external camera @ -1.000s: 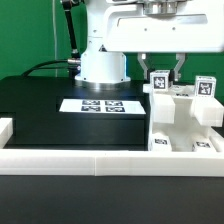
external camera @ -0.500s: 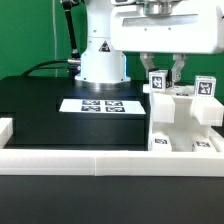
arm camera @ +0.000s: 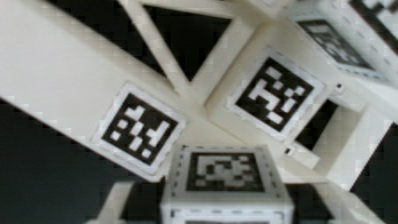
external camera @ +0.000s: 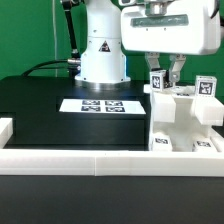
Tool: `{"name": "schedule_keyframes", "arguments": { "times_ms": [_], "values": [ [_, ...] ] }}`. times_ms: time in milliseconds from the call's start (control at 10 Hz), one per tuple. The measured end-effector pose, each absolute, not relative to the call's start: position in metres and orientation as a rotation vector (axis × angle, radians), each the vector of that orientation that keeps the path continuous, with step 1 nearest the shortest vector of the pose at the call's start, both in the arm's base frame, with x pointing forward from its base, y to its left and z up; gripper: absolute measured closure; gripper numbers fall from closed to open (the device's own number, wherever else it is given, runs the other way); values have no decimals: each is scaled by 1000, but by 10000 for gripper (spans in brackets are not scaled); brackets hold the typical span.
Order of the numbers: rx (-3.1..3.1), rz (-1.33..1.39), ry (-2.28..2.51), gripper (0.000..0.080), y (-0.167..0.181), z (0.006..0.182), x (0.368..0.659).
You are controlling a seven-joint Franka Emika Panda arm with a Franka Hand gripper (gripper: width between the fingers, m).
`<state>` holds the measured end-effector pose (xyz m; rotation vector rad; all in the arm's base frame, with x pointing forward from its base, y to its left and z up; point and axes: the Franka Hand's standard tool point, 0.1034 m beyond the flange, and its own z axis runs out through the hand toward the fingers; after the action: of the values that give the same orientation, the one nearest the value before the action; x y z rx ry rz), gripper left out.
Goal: Assemble chair
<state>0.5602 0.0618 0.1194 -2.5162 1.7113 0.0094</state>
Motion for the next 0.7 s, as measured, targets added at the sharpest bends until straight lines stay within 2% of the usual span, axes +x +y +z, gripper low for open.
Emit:
{"name": "schedule_keyframes", "arguments": {
  "times_ms": [700],
  "values": [
    [-2064, 60, 2214, 512, 63, 120, 561]
  ]
}}
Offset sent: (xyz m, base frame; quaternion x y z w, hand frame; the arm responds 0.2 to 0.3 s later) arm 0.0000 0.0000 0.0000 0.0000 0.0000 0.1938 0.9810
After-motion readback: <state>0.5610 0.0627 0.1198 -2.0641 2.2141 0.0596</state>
